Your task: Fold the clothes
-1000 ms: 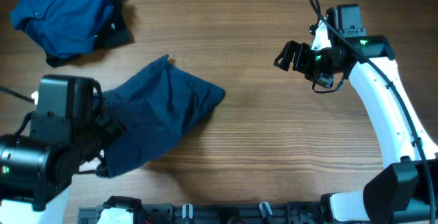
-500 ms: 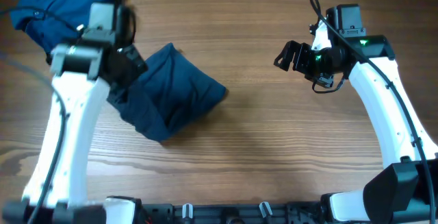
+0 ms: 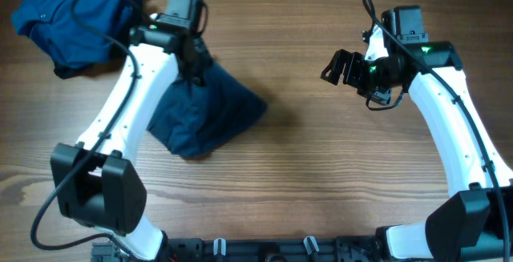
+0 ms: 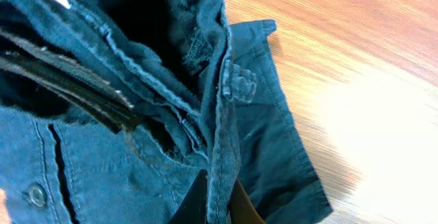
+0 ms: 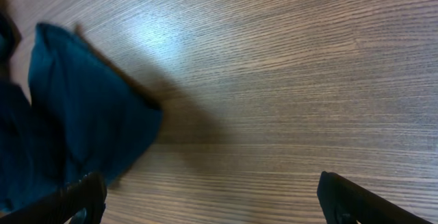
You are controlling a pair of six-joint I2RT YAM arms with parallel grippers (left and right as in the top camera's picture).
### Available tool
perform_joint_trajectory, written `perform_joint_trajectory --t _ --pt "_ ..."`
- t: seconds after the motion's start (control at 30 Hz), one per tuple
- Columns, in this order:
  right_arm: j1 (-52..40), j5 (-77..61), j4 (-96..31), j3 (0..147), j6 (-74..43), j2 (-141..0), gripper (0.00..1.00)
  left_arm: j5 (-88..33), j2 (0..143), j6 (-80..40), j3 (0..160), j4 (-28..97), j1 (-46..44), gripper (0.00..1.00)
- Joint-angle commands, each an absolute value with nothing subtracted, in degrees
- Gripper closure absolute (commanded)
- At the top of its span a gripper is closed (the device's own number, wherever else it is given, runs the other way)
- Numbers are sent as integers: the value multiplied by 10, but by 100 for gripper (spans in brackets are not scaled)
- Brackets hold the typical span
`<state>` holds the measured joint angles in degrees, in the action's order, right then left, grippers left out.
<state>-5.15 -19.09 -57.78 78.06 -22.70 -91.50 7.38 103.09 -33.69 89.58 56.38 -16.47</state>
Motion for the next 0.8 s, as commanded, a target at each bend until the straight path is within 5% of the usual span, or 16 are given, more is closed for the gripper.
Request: perform_joint_trajectory --t 0.0,0.77 --pt "-53 -196 -582 779 -226 -901 1 64 1023 -332 900 532 -210 96" --pt "-51 -180 -566 779 -240 -902 0 39 1067 -332 900 430 -316 96"
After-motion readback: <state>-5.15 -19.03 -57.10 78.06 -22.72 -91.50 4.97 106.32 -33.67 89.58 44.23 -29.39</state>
